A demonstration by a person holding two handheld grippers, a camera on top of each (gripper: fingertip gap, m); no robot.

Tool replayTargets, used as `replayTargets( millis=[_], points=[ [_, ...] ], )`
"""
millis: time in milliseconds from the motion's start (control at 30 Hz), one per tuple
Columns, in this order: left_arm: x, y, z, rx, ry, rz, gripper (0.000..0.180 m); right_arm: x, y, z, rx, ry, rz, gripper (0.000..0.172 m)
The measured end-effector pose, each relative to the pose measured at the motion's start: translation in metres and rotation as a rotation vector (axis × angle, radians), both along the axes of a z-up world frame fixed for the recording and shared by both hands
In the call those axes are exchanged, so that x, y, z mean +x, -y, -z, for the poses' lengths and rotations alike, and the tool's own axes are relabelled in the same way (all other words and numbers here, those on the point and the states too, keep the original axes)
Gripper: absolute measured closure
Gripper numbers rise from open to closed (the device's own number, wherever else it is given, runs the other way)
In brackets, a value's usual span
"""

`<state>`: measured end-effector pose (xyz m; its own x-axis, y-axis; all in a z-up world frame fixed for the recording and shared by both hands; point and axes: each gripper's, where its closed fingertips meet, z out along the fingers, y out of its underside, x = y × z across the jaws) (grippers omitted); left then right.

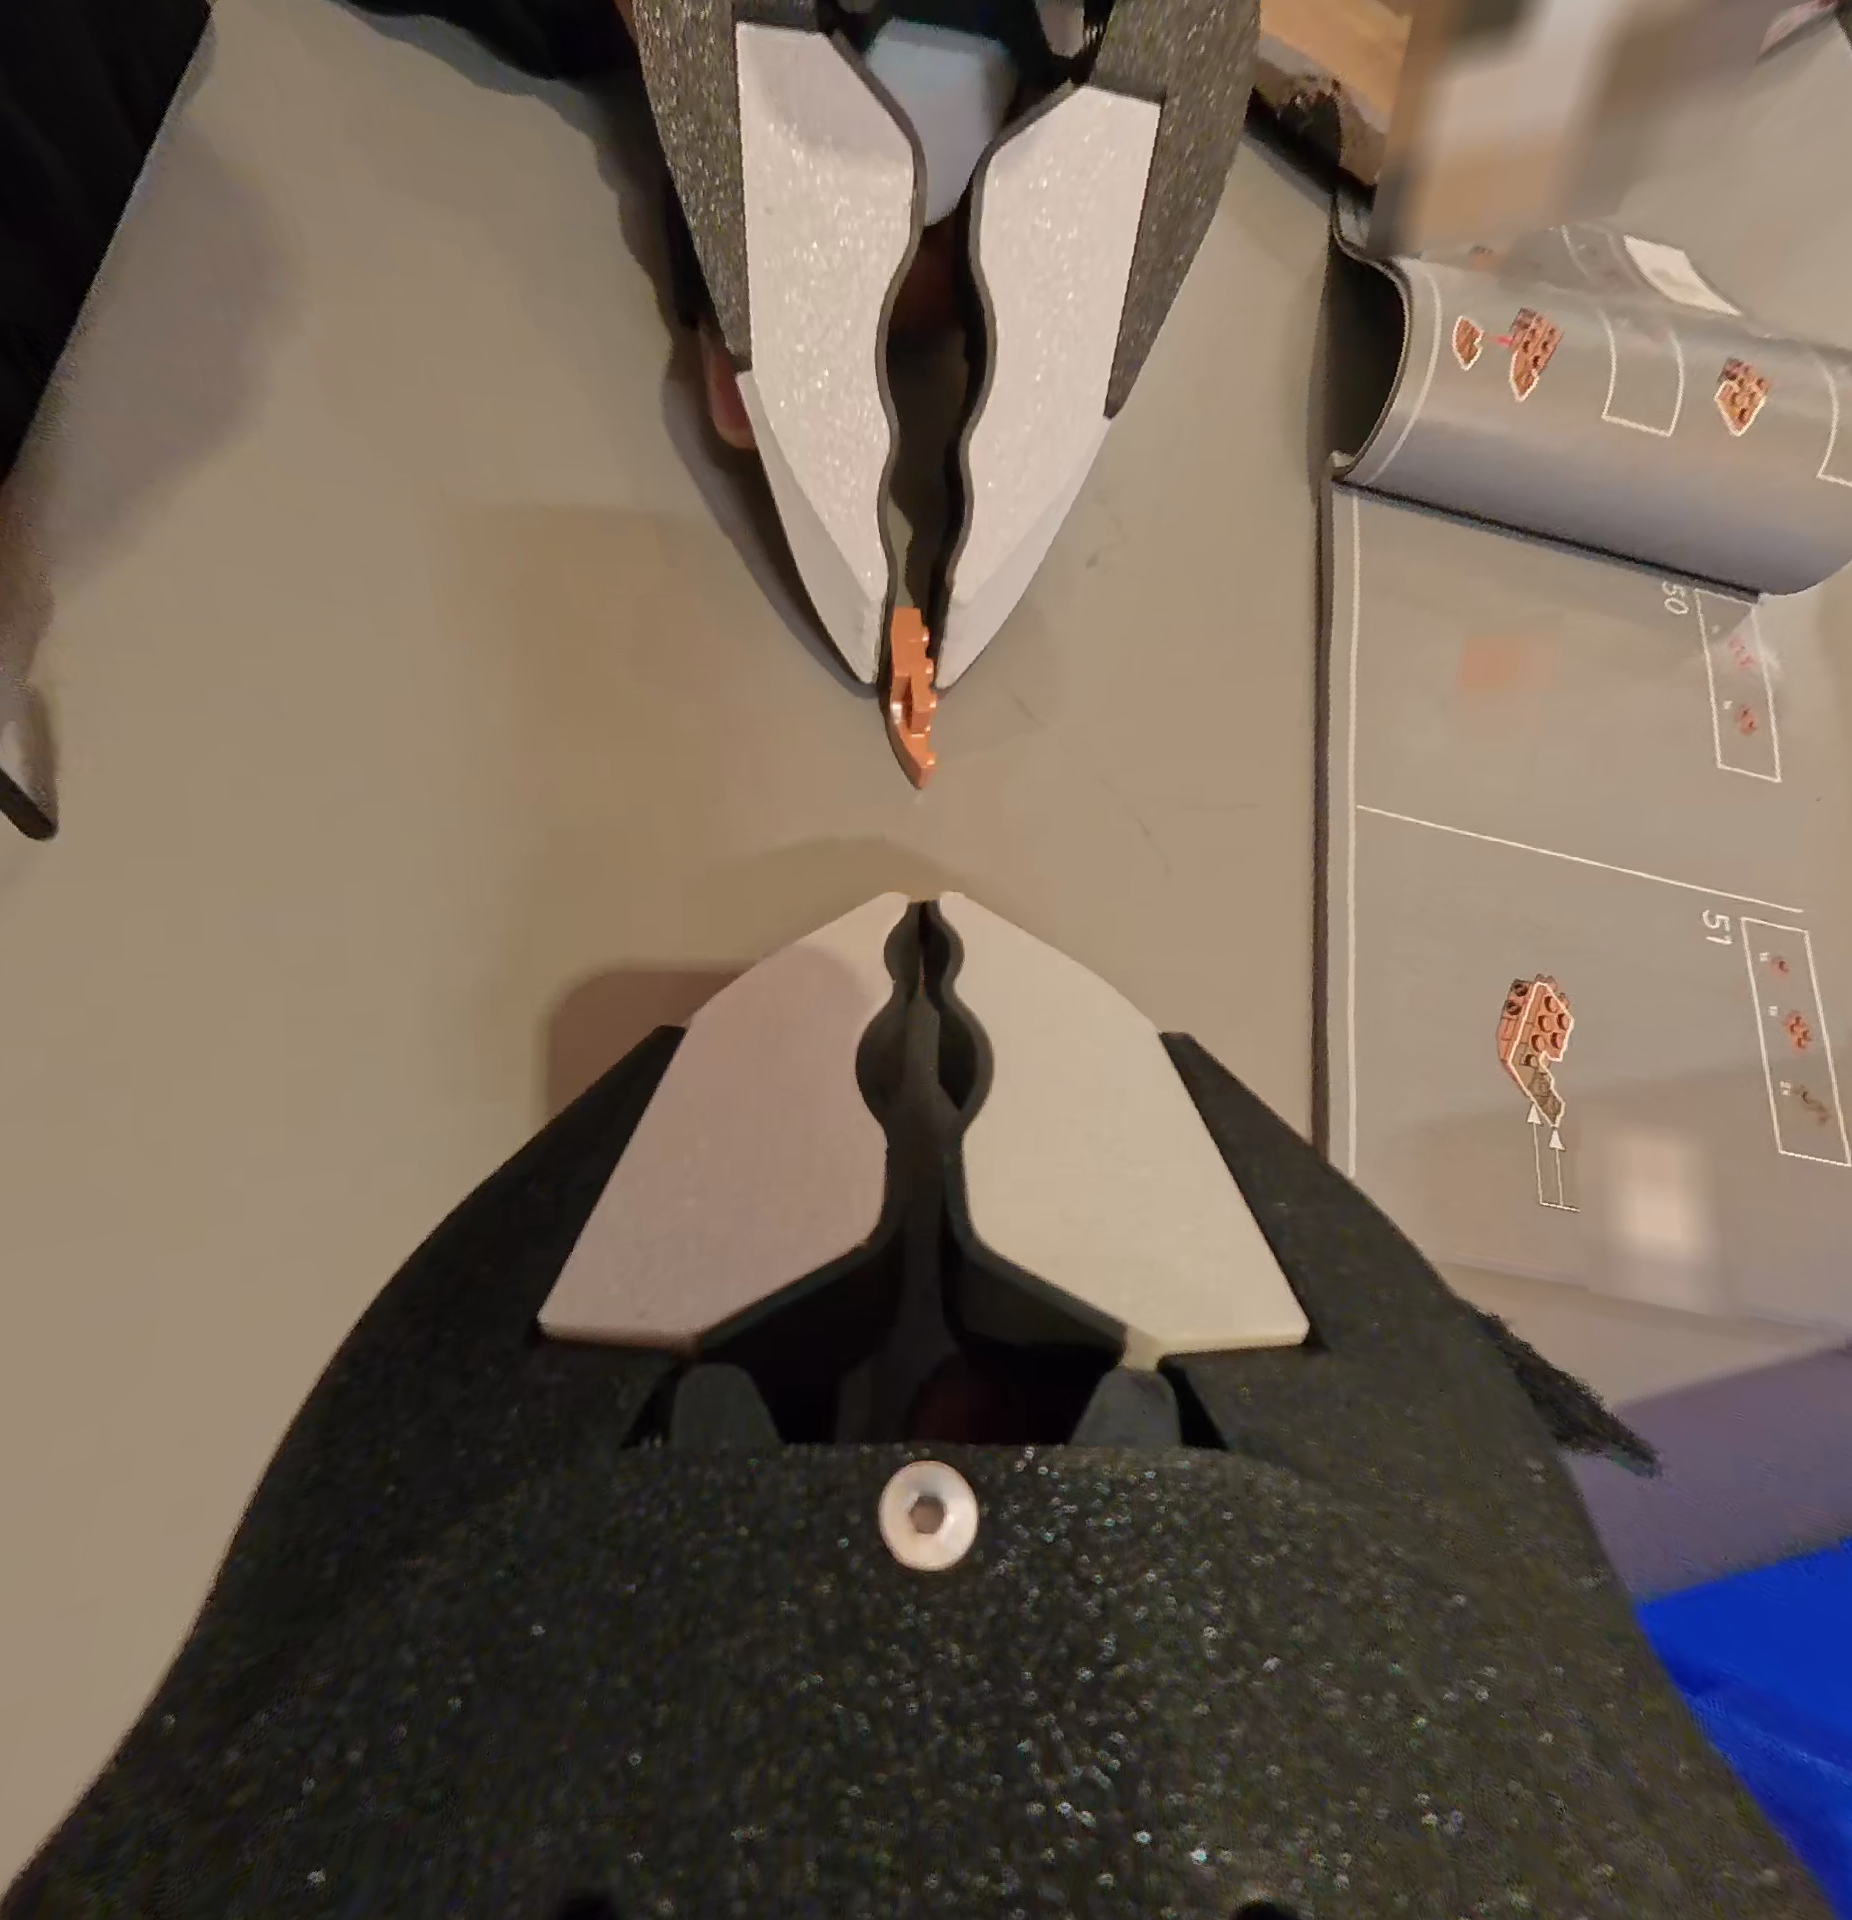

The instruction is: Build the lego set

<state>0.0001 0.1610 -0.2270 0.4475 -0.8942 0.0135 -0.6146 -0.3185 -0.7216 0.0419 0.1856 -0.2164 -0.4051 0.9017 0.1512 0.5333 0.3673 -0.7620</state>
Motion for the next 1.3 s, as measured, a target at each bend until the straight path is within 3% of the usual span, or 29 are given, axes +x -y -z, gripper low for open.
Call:
replayTargets(
  millis=[33,533,700,933,1300],
  points=[
    [0.0,0.0,0.0,0.0,0.0,0.001,0.172,-0.001,0.0,-0.001,-0.006,-0.009,0.003,0.172],
    [0.0,0.0,-0.005,-0.051,0.067,0.001,0.163,-0.009,-0.009,-0.024,-0.1,-0.14,0.072,0.172],
    [-0.001,0.0,-0.014,-0.011,0.113,0.002,0.156,-0.009,-0.009,-0.026,-0.029,-0.173,0.09,0.172],
    [0.001,-0.009,-0.042,0.136,0.244,0.0,0.151,-0.012,-0.006,-0.033,0.031,-0.217,0.092,0.172],
    [-0.007,-0.026,-0.059,0.366,0.225,-0.08,0.152,-0.016,-0.009,-0.044,-0.007,-0.317,0.128,0.172]
  ],
)
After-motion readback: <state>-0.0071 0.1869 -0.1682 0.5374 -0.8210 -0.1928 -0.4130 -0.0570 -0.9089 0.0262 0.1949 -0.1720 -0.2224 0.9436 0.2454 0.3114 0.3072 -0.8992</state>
